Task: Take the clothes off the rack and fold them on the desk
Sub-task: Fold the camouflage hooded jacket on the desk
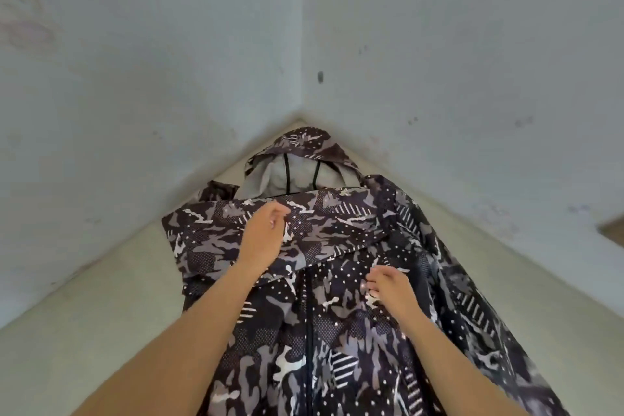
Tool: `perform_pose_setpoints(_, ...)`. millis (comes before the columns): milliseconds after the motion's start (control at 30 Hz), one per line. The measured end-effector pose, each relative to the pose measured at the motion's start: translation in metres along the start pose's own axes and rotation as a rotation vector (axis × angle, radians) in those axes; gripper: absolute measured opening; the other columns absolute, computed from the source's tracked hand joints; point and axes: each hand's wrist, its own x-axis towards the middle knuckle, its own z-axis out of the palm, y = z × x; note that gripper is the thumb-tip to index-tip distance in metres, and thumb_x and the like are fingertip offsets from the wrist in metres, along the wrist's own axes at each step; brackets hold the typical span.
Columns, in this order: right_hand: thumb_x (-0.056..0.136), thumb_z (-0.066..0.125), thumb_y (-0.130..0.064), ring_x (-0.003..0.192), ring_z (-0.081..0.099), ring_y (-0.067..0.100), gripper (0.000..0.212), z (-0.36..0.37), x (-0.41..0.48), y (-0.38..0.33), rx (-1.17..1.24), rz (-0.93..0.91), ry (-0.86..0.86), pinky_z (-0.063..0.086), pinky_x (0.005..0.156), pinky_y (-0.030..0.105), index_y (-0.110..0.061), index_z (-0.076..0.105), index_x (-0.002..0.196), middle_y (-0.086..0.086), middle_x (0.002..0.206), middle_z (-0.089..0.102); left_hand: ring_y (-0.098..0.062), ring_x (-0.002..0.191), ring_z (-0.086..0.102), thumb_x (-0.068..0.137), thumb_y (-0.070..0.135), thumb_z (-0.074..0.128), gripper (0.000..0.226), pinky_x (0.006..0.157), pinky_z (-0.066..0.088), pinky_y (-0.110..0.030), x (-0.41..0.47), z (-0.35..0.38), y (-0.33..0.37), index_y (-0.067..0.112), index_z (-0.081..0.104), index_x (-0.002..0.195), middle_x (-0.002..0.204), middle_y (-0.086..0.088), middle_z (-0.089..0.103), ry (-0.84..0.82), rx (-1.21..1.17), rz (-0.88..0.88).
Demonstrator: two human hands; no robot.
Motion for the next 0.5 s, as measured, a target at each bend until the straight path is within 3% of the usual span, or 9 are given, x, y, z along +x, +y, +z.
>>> perform_pose_setpoints(67,0.096,0.055,-0.029,0.098,0.062,0.019,0.044,0.001,0.011,-0.020,0.083,-0.004,0.024,0.050,0.094,0.041,-0.004,0.050,0.132,0.005,0.110,0.065,-0.010,0.108,0.053,0.095,0.014,0.051,0.016,0.088,0.038,-0.015,-0.013,-0.011,-0.026,0.023,0.059,0.106,0.113,0.005,0.059,0.150,0.198,0.070)
perform_pose_setpoints(100,0.096,0.057,-0.029,0.111,0.059,0.022,0.055,0.002,0.018,-0.030,0.136,-0.001,0.033,0.048,0.098,0.039,-0.005,0.039,0.142,0.008,0.127,0.059,-0.017,0.114,0.052,0.092,0.015,0.056,0.019,0.096,0.040,-0.024,-0.020,-0.015,-0.037,0.021,0.058,0.110,0.118,0.002,0.057,0.220,0.284,0.080)
perform_pose_setpoints(200,0.088,0.070,-0.020,0.124,0.050,0.029,0.085,0.003,0.045,-0.055,0.444,0.116,0.083,0.043,0.106,0.043,-0.004,0.016,0.151,0.016,0.143,0.042,-0.027,0.136,0.033,0.082,0.033,0.068,0.055,0.114,0.025,-0.044,-0.047,-0.019,-0.069,0.021,0.047,0.131,0.142,-0.004,0.040,0.266,0.432,-0.038)
perform_pose_setpoints(267,0.084,0.073,-0.012,0.109,0.055,0.024,0.068,0.001,0.059,-0.065,0.664,0.236,0.082,0.046,0.102,0.037,-0.001,0.037,0.141,0.014,0.134,0.049,-0.029,0.145,0.014,0.073,0.047,0.074,0.088,0.117,0.009,-0.045,-0.067,-0.019,-0.092,0.025,0.029,0.146,0.156,-0.006,0.019,0.168,0.561,-0.104)
perform_pose_setpoints(333,0.085,0.072,-0.014,0.097,0.056,0.018,0.037,0.001,0.062,-0.072,0.749,0.298,-0.003,0.046,0.096,0.030,-0.005,0.055,0.117,0.010,0.124,0.056,-0.032,0.147,0.004,0.069,0.047,0.077,0.103,0.117,0.006,-0.047,-0.080,-0.017,-0.108,0.029,0.017,0.150,0.160,-0.007,0.006,0.109,0.621,-0.137)
perform_pose_setpoints(400,0.087,0.070,-0.015,0.094,0.058,0.017,0.029,0.005,0.066,-0.073,0.704,0.303,-0.073,0.046,0.091,0.031,-0.008,0.060,0.113,0.007,0.117,0.060,-0.037,0.145,0.009,0.072,0.034,0.079,0.098,0.117,0.015,-0.052,-0.083,-0.019,-0.114,0.027,0.019,0.150,0.159,-0.011,0.009,0.143,0.585,-0.173)
perform_pose_setpoints(500,0.086,0.071,-0.015,0.102,0.061,0.020,0.038,-0.003,0.059,-0.086,0.678,0.137,-0.003,0.050,0.085,0.036,-0.008,0.059,0.122,0.005,0.112,0.065,-0.041,0.136,0.027,0.070,0.000,0.070,0.090,0.111,0.032,-0.056,-0.077,-0.028,-0.114,0.022,0.028,0.147,0.154,-0.015,0.019,0.252,0.552,-0.157)
